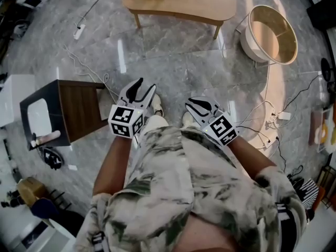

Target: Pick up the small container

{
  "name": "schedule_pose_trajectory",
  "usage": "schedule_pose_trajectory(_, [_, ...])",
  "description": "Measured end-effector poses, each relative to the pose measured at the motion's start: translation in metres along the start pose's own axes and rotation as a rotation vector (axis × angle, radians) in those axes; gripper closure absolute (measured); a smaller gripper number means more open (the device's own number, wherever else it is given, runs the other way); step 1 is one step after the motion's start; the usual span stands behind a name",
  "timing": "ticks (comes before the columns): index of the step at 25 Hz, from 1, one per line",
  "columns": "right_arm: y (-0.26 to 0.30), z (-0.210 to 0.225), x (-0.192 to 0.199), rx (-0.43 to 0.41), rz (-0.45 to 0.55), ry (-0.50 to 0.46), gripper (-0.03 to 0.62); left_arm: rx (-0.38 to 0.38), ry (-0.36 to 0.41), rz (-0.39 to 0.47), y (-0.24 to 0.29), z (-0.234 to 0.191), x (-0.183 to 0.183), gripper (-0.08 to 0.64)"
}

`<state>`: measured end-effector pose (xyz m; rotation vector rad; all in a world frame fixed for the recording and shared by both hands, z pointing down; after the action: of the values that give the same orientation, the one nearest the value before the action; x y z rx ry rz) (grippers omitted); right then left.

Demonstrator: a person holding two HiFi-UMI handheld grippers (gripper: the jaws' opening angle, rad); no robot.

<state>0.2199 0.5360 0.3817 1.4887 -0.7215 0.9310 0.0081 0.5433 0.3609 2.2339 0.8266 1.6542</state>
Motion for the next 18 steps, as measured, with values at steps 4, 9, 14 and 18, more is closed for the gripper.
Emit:
schedule_pose_trajectory(4, [0.030,0.029,-0.014,0.047,-0.043,0.017,0.509,0.046,0.000,0.000,0.031,-0.040,-0.024,0.354])
schedule_pose_trajectory(9, [0.085,0.063,-0.056,0.126,-0.061,0.057,0.509,0.080,0.042,0.010,0.056,-0.107,-0.073,0.350])
schedule_pose_trajectory(14, [0.141,0.089,-0.098,0.186,-0.071,0.082,0.514,0.115,0.081,-0.012,0.077,-0.174,-0.111,0.350])
schedule_pose_trajectory(18, [0.181,0.093,-0.118,0.214,-0.088,0.101,0.514,0.120,0.085,-0.018,0.086,-0.221,-0.126,0.350])
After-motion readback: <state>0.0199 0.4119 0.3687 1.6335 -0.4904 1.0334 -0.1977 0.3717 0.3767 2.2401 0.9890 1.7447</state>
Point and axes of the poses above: the fingertips, and each gripper's own axes: y forward along the fingers, z to its right, x out of its underside, the point moved 6 cm from there along -y, backward along the fingers, and after that the axes turned 11 degrees about -y, right-handed, at the moved point
